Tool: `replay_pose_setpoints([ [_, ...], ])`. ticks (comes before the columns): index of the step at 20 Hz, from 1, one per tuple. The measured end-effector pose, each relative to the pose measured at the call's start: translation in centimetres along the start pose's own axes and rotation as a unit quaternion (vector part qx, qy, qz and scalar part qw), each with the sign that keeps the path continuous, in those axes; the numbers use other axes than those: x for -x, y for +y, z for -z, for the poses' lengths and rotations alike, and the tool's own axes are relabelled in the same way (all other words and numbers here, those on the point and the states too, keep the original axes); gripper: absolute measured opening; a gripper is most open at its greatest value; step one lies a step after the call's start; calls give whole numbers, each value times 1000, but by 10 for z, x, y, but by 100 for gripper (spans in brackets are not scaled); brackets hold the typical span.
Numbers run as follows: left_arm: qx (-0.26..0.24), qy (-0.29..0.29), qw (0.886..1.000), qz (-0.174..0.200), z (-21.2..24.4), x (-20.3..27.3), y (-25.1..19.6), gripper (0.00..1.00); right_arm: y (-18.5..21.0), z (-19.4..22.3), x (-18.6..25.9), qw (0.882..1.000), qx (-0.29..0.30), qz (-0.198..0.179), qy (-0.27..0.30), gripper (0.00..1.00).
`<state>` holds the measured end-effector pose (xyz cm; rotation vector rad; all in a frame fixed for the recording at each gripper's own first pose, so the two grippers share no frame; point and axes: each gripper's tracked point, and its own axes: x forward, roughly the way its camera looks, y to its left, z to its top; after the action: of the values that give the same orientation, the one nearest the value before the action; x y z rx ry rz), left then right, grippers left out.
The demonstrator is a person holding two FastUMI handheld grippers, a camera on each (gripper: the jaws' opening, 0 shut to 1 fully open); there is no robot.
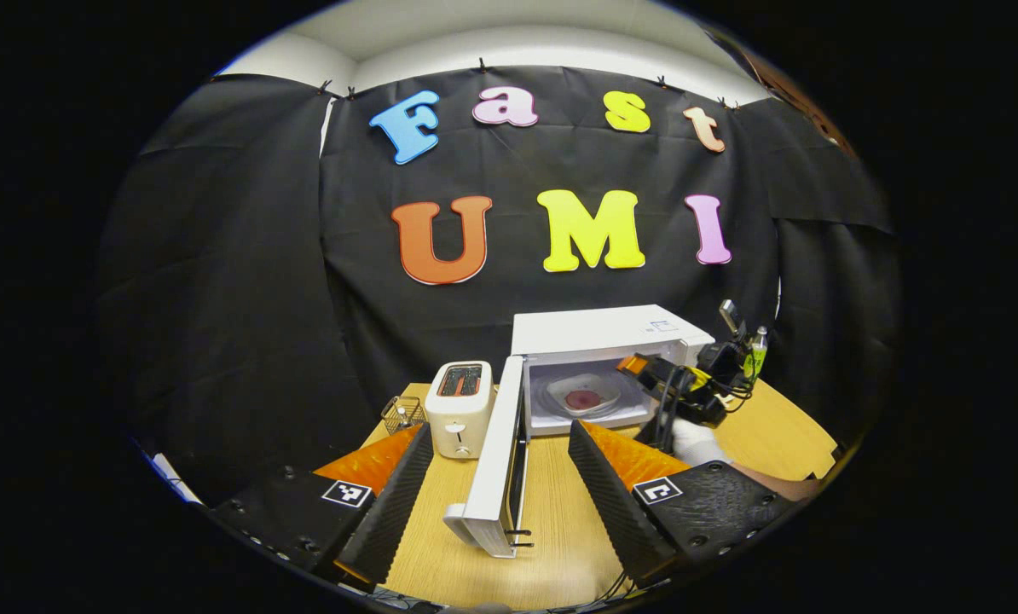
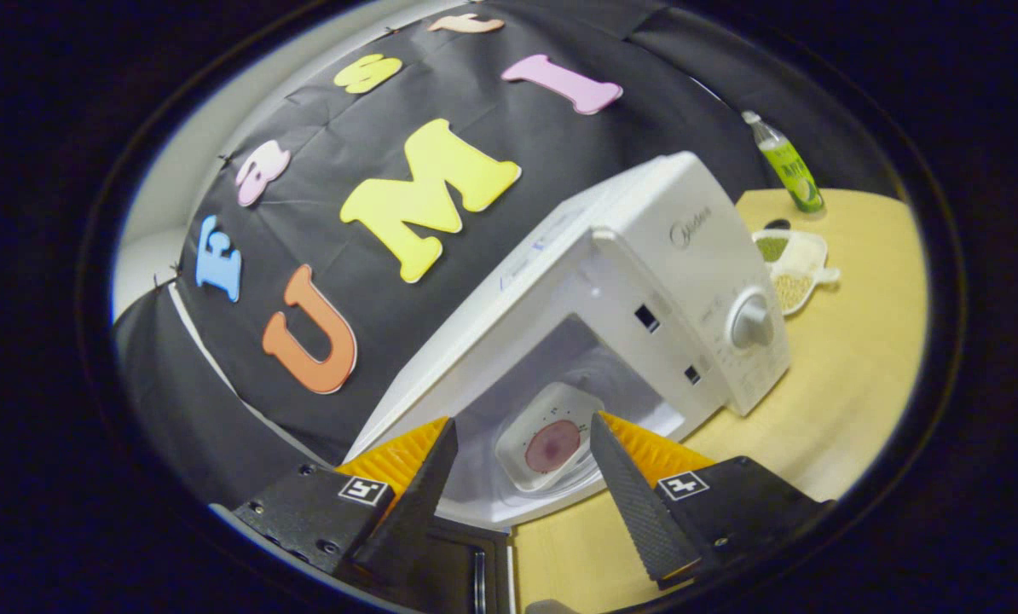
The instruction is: Open the microwave oven with the left hand, put the food in, and close the microwave oven.
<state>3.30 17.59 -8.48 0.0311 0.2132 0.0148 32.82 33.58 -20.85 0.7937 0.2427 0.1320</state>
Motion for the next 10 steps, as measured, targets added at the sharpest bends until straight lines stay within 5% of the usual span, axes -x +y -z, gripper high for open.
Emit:
replay_pose_setpoints([
  [5,20,-24,999,9,-13,-8,0,96,-21,-52,69,989,148,13,6,100],
  [10,16,-36,999,2,-15,-20,16,96,-55,-106,134,965,259,46,-6,100],
])
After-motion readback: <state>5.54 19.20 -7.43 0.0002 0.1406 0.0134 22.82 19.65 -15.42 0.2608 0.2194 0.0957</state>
